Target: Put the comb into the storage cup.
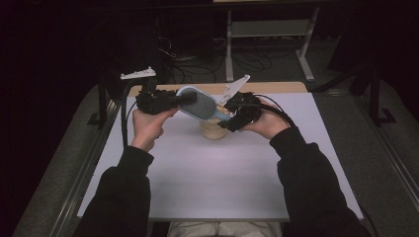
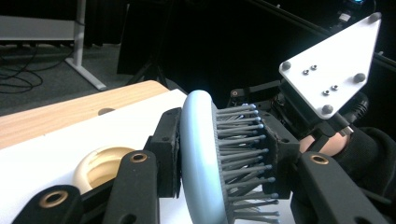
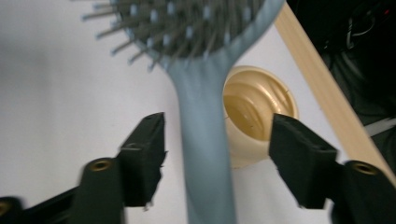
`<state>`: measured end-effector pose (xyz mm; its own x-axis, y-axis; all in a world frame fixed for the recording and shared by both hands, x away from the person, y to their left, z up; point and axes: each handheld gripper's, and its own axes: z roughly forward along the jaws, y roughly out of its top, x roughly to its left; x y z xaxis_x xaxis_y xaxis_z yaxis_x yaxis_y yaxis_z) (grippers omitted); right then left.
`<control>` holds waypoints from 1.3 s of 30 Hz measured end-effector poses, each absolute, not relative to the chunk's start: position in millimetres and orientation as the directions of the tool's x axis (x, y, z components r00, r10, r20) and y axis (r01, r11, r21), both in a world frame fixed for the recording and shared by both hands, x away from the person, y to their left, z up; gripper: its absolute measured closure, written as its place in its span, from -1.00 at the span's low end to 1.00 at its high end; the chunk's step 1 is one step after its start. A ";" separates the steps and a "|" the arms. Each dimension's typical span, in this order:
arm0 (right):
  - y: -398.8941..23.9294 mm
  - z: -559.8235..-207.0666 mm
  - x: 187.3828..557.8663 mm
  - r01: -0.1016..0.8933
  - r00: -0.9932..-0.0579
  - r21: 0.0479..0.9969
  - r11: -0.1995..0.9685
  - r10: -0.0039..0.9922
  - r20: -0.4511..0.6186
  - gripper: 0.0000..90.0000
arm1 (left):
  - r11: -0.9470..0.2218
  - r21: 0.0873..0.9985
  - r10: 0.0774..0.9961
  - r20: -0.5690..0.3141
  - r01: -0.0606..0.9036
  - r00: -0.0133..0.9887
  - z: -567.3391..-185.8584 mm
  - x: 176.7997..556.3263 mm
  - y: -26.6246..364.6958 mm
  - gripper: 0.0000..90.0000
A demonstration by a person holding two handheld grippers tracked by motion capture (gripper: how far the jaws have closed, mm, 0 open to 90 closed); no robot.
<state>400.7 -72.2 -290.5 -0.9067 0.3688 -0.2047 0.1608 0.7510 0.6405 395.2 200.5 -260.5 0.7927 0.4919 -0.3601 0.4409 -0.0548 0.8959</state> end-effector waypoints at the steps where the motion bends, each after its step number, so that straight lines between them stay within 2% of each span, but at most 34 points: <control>1: -76.3 -291.4 401.8 0.185 -0.901 0.656 0.732 0.393 -0.185 -0.47 | -0.058 0.898 0.502 -0.351 0.436 0.790 -258.0 396.6 200.7 0.27; 2: -78.5 -292.0 402.9 0.195 -0.899 0.661 0.724 0.401 -0.175 -0.56 | -0.058 0.898 0.502 -0.351 0.436 0.790 -258.0 396.6 200.7 0.27; 3: -78.5 -292.0 402.9 0.195 -0.899 0.661 0.724 0.401 -0.175 -0.56 | -0.058 0.899 0.506 -0.349 0.435 0.789 -257.0 397.0 200.6 0.27; 5: -82.5 -293.7 404.2 0.210 -0.887 0.671 0.711 0.428 -0.176 -0.74 | -0.059 0.900 0.509 -0.346 0.432 0.789 -255.2 398.0 200.1 0.27; 6: -87.4 -295.9 404.2 0.213 -0.885 0.688 0.694 0.435 -0.165 -0.91 | -0.065 0.901 0.509 -0.340 0.430 0.790 -254.1 398.5 199.7 0.27; 7: -87.4 -295.9 404.2 0.213 -0.885 0.688 0.694 0.435 -0.165 -0.91 | -0.067 0.901 0.511 -0.338 0.429 0.790 -253.4 398.6 199.1 0.27; 8: -89.0 -296.7 403.9 0.217 -0.883 0.692 0.689 0.440 -0.161 -1.00 | -0.075 0.902 0.513 -0.331 0.426 0.792 -252.4 399.1 198.6 0.26; 19: -123.6 -308.2 397.5 0.282 -0.849 0.743 0.608 0.519 -0.103 -1.00 | -0.114 0.913 0.532 -0.277 0.392 0.800 -237.0 402.7 192.9 0.26; 35: -181.7 -347.7 378.1 0.370 -0.808 0.773 0.515 0.589 -0.005 -1.00 | -0.127 0.929 0.563 -0.220 0.347 0.796 -209.2 409.1 190.5 0.26; 39: -188.2 -353.2 373.0 0.365 -0.799 0.780 0.508 0.601 -0.018 -1.00 | -0.140 0.930 0.580 -0.200 0.339 0.790 -204.3 411.7 191.1 0.26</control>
